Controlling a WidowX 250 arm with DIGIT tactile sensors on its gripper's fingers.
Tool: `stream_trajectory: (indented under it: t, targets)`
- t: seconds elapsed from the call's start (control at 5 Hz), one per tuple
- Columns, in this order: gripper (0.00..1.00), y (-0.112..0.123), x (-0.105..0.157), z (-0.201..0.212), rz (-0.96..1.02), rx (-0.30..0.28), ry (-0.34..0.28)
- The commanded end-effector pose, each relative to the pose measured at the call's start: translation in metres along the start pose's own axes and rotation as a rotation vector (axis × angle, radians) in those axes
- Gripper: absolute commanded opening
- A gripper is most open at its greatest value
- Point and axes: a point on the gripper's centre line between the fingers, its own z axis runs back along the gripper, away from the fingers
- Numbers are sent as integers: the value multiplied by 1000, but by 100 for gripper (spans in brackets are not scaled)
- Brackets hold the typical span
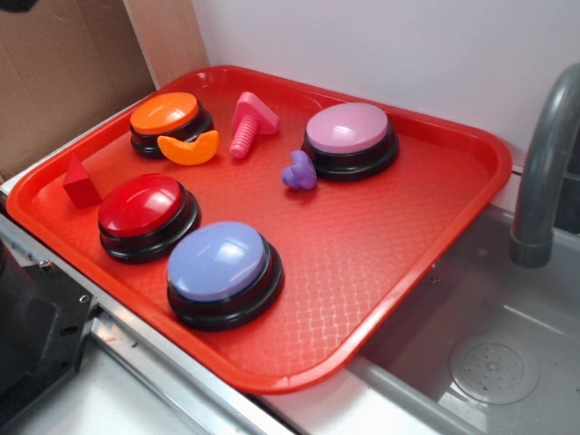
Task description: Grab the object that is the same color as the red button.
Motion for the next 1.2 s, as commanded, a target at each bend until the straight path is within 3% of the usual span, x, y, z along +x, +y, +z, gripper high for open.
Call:
stream_trajectory:
  t: [0.0, 0.2, 0.4, 0.8, 1.0]
  targets:
    - [100, 0, 0, 0, 0, 0, 0]
    - [100, 20, 5, -7, 116, -11, -34]
    - [100, 47, 10, -17, 281, 5, -91]
    - [100, 96, 18, -60, 604, 36, -148]
    - [100, 124, 16, -89, 794, 86, -157]
